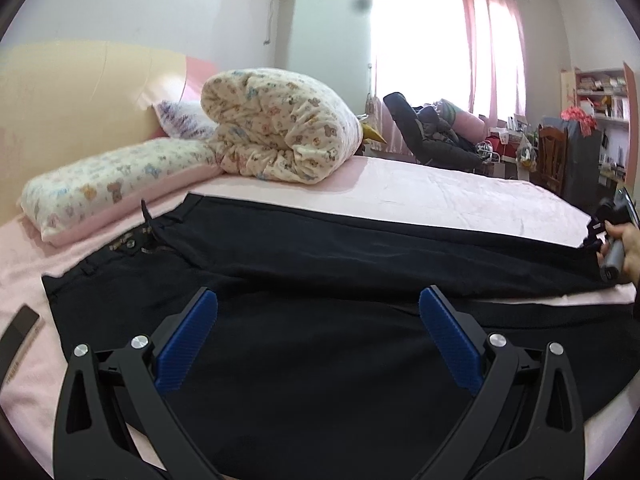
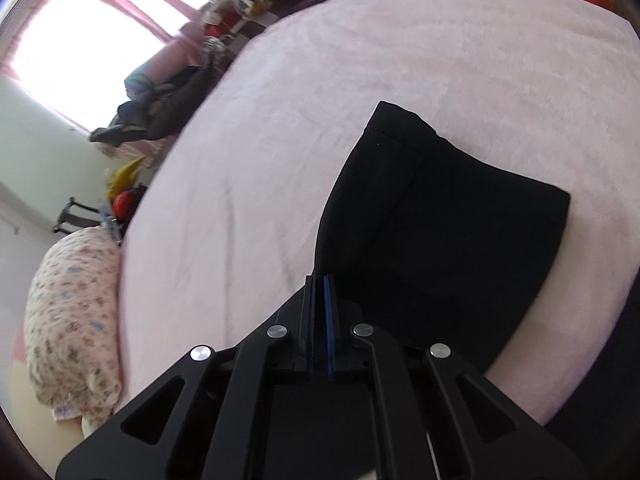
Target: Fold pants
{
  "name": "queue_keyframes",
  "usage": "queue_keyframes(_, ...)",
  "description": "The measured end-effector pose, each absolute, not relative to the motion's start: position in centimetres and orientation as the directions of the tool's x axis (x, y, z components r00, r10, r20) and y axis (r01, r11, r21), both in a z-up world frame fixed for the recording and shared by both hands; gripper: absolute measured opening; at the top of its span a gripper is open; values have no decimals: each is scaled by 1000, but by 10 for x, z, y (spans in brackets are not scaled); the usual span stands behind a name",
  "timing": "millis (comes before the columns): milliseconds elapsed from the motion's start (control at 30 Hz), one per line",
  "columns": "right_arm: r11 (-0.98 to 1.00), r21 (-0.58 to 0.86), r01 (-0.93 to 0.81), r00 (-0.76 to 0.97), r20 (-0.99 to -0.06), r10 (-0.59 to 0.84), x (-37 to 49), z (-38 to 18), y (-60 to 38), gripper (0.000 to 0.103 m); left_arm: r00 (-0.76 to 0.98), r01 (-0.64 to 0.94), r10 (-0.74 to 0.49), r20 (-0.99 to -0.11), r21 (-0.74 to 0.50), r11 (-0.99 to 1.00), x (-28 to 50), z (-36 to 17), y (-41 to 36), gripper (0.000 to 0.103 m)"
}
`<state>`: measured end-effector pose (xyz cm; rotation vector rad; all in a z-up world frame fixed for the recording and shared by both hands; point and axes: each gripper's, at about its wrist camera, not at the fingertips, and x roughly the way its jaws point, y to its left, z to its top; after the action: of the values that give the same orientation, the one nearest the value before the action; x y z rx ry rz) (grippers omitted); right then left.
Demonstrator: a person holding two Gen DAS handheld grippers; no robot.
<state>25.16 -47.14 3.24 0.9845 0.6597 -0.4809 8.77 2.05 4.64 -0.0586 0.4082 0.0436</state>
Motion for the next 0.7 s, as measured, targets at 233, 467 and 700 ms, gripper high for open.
queue_keyframes(233,569,652,502,803,-595,-27,205,57,-456,4,916,-110,48,-399,-133,985,86,51,37,101)
queue_keyframes(467,678,654,336,878,-479,27,116,73,-427,3,930,-146,81,-360,-156,977,77,58,43,101)
queue_keyframes(700,691,642,332,892,-452,-9,42,58,-419,0,937,-189,120,-329,-184,965,68,66,53,101)
